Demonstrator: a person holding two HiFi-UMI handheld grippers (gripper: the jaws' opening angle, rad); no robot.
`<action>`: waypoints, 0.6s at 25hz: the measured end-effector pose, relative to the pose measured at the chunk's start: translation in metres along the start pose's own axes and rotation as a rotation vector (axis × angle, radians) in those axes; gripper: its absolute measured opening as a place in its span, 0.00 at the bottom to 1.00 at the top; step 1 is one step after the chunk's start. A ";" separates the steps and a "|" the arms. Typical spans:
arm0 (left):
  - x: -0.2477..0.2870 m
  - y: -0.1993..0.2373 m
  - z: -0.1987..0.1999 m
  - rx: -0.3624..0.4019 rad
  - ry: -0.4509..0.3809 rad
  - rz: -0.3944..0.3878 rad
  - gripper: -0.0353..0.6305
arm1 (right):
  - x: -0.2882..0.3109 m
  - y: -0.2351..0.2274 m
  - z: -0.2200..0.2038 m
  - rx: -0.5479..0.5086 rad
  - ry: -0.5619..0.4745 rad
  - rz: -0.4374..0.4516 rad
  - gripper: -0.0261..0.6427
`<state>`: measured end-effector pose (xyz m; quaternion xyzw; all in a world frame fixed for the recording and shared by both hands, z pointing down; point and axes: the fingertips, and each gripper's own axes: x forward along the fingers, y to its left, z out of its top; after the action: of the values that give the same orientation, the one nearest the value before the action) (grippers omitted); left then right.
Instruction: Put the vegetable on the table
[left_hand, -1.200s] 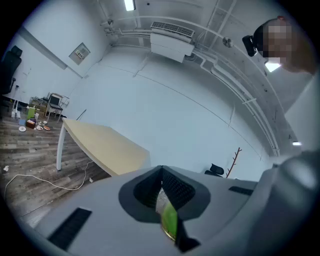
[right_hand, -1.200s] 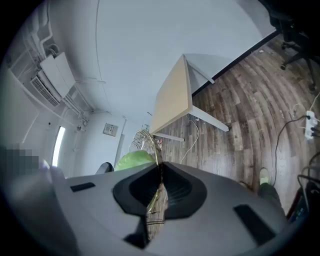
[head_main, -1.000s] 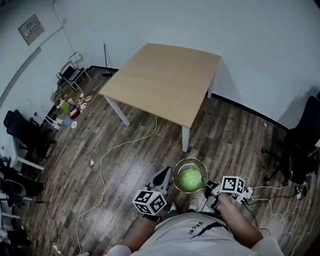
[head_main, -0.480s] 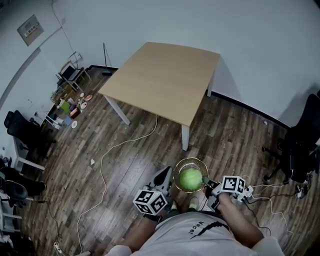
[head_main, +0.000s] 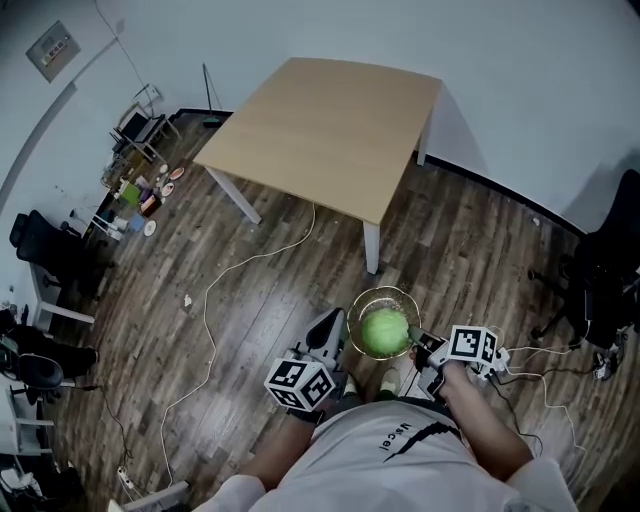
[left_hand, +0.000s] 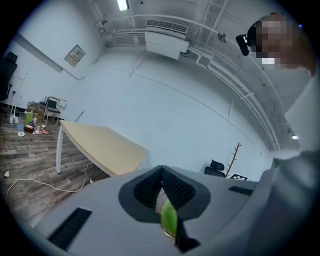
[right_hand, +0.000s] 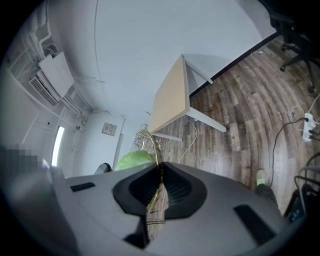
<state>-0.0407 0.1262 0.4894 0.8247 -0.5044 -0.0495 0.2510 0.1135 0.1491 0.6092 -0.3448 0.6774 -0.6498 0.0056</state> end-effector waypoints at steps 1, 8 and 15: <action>0.001 0.000 0.001 0.003 -0.002 0.000 0.07 | 0.001 0.001 0.001 -0.002 -0.001 0.002 0.08; 0.006 -0.003 -0.002 0.004 0.013 -0.005 0.07 | 0.000 -0.002 0.003 0.010 -0.001 -0.001 0.08; 0.020 -0.014 -0.004 0.016 0.006 0.000 0.07 | -0.003 -0.009 0.018 0.009 0.009 0.009 0.08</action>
<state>-0.0178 0.1154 0.4899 0.8269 -0.5039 -0.0432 0.2460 0.1284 0.1354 0.6128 -0.3387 0.6760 -0.6544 0.0069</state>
